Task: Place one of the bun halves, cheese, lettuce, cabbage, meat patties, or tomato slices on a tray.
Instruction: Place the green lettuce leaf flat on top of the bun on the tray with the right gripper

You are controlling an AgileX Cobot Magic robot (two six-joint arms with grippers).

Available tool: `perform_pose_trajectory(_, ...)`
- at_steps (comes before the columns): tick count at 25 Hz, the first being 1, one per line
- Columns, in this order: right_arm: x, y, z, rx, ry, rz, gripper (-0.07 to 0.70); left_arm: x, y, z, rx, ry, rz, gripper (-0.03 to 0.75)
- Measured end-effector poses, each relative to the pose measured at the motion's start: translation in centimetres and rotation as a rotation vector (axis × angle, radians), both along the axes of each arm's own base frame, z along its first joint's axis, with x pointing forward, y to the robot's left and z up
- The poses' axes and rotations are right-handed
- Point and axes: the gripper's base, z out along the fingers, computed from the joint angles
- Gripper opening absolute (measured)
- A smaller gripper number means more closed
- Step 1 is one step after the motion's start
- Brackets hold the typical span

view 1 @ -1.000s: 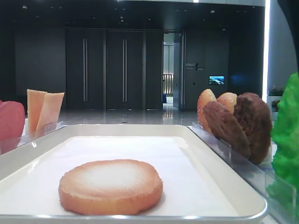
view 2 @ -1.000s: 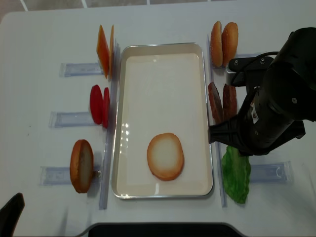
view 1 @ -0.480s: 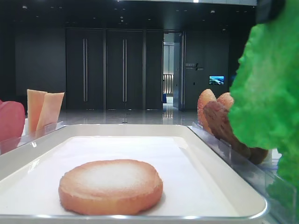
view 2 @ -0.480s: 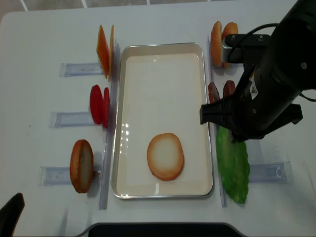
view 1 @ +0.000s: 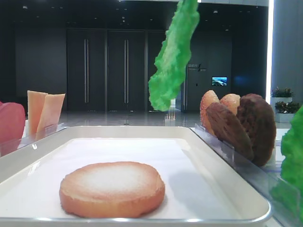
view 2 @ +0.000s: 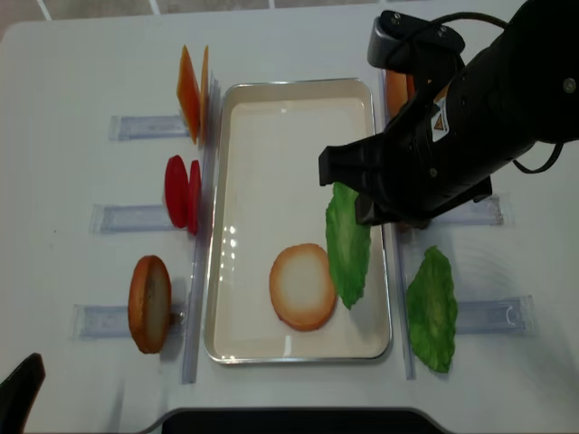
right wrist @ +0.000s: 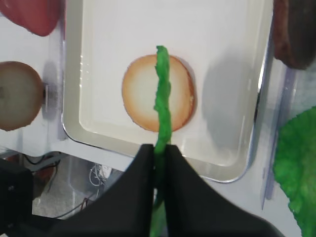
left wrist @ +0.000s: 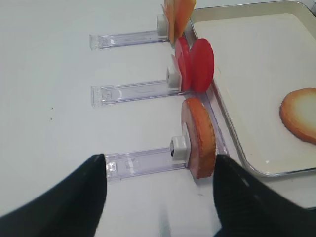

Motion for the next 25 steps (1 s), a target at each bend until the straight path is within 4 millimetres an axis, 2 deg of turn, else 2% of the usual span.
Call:
perform_pose_trajectory(4,0.5,0.9,-0.3,0.063,-0.014,0.02,0.025,0.0,0.0,0.0,0.0,0.0,0.0,0.517)
perform_pose_trajectory(16,2.5,5.1,-4.5,0.208,0.07,0.119,0.025,0.0,0.0,0.0,0.0,0.0,0.0,0.517)
perform_pose_trajectory(25,3.1,6.0,-6.8,0.196,0.115,0.129,0.025,0.0,0.0,0.0,0.0,0.0,0.0,0.517)
